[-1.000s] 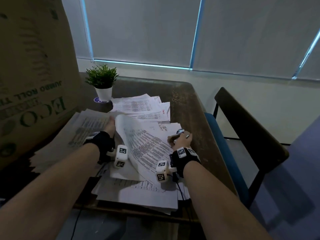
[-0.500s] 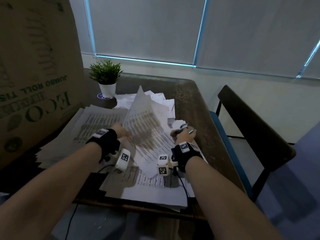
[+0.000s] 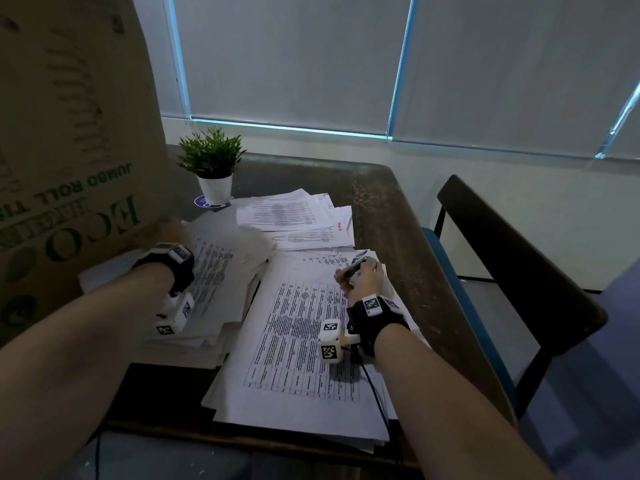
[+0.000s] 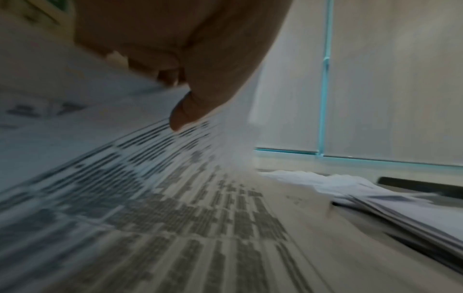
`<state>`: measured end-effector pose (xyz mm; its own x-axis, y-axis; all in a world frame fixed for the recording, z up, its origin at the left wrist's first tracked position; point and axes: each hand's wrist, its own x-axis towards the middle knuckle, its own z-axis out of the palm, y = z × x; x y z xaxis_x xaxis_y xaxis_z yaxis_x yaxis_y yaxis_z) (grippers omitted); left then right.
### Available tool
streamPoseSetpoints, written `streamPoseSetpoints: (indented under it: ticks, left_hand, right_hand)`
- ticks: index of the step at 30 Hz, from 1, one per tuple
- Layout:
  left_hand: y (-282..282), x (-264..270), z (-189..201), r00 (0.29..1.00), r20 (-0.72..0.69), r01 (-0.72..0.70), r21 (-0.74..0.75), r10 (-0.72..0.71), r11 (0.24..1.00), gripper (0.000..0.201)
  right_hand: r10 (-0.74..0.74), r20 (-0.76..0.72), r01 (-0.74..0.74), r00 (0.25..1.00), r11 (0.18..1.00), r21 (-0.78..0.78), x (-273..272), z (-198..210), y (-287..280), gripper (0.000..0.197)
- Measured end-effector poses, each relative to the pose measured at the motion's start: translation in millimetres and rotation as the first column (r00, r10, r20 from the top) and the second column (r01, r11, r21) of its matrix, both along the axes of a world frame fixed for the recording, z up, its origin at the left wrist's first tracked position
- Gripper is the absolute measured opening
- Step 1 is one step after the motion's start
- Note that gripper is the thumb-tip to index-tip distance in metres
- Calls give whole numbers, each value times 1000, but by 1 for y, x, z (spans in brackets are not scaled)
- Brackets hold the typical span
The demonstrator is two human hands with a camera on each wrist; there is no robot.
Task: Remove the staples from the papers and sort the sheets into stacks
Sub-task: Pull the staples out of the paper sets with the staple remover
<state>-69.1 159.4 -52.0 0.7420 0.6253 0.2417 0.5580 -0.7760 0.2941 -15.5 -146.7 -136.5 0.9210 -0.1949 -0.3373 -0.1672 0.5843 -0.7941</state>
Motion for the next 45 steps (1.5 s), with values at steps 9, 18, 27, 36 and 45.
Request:
streamPoseSetpoints:
  ticks: [9,18,27,36,45]
  left_hand:
    - [-122,39,-25,722,-340,563,-218,-603,797,68]
    - [-104,50,-27,872,33,370,-697,-488,614,8]
    - [-123,32,-60,918,358,397,-831,-172,389,11]
    - [-128,38,-63,899,328,411,-861,-291,299,33]
    - [-133,43,-78,912,101,249,-906,-398,341,47]
  right_hand:
    - [46,60,-39,997,994,-100,-1,-3,-4,44]
    - [92,77,-94,993,995,23,-5,1,-5,47]
    - [593,-7,-296,805,392,-871,-18,42,-18,60]
    - [671,-153,-194,726,-14,-981,-32,62,-20,60]
    - [649,-362,-236,669,-275,-932,-33,50,-3,50]
